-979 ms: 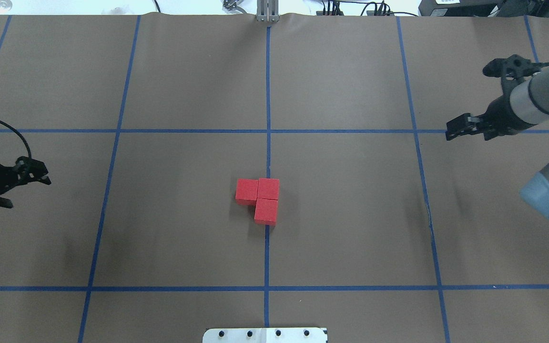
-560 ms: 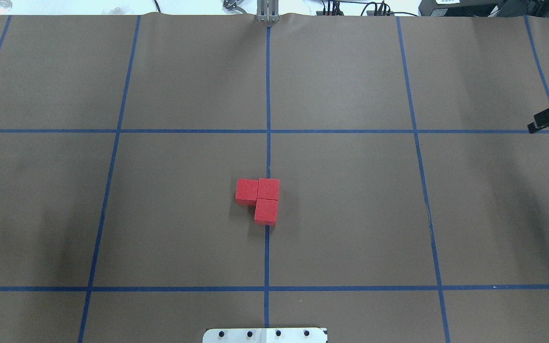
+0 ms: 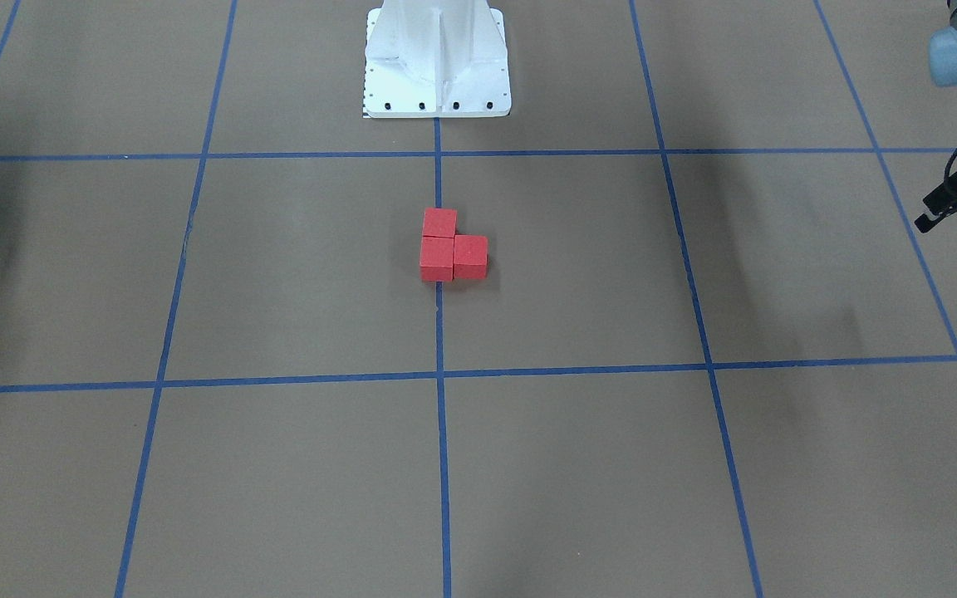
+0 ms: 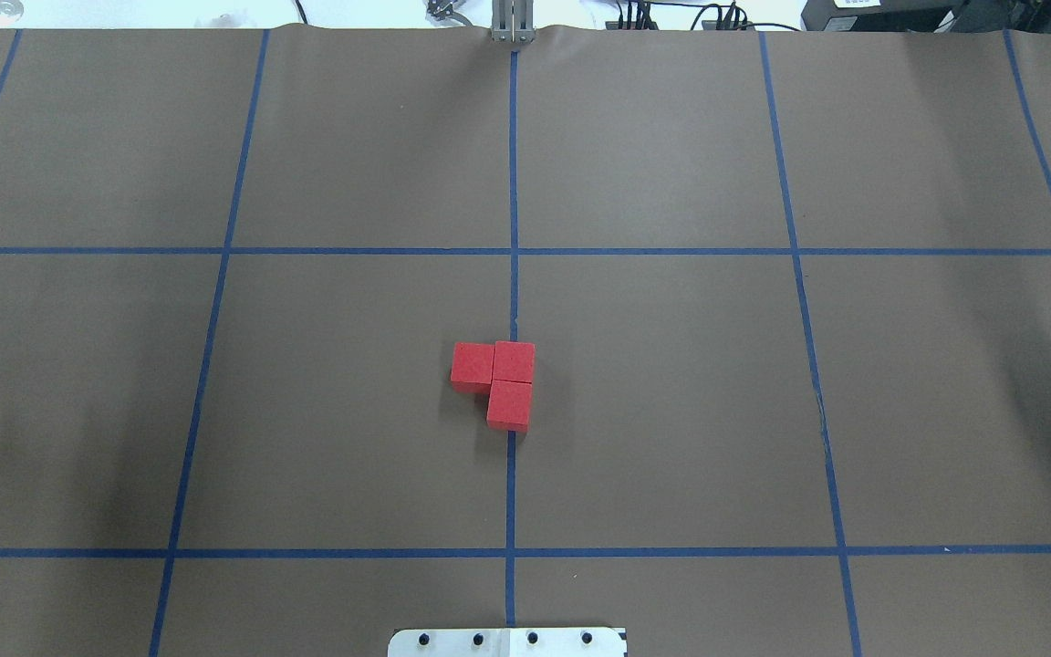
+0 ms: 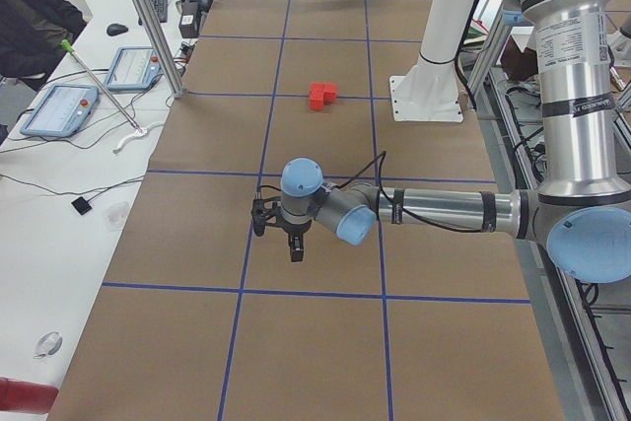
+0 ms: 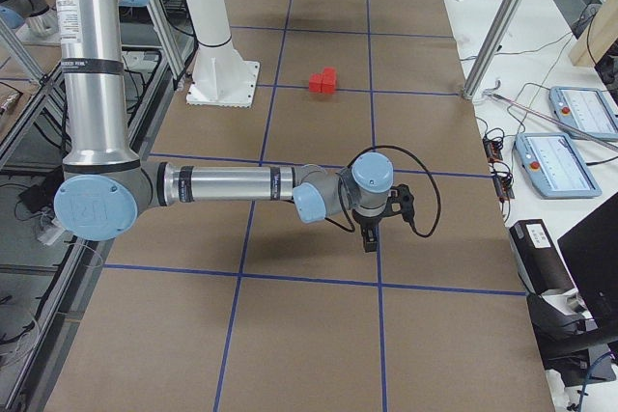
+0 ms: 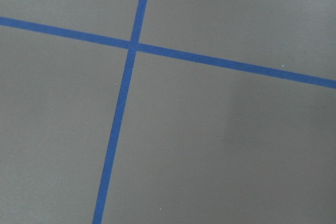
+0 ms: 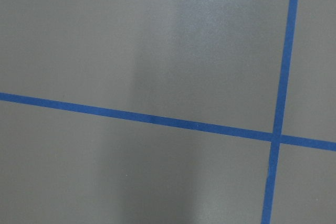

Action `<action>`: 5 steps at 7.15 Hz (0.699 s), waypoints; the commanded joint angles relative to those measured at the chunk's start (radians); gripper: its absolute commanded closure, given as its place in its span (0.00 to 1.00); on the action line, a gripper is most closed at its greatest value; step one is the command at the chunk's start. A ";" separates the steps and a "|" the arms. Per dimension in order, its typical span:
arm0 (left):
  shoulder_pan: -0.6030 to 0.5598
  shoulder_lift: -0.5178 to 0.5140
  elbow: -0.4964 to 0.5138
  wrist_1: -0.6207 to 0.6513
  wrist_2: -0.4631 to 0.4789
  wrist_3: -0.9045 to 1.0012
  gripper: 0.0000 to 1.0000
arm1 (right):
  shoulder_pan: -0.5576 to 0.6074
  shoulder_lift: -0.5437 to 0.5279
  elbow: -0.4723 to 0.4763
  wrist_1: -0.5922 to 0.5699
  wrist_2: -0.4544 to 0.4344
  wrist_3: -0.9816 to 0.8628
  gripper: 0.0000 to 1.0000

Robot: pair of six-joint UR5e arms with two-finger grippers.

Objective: Form red blocks into L shape at center

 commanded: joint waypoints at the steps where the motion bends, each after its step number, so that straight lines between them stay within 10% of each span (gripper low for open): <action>1: -0.003 -0.003 -0.029 -0.001 -0.027 0.001 0.00 | 0.000 0.001 0.001 0.001 -0.006 0.001 0.00; 5: 0.002 -0.004 -0.068 -0.002 -0.020 -0.002 0.00 | -0.008 0.001 -0.001 0.001 -0.043 0.001 0.00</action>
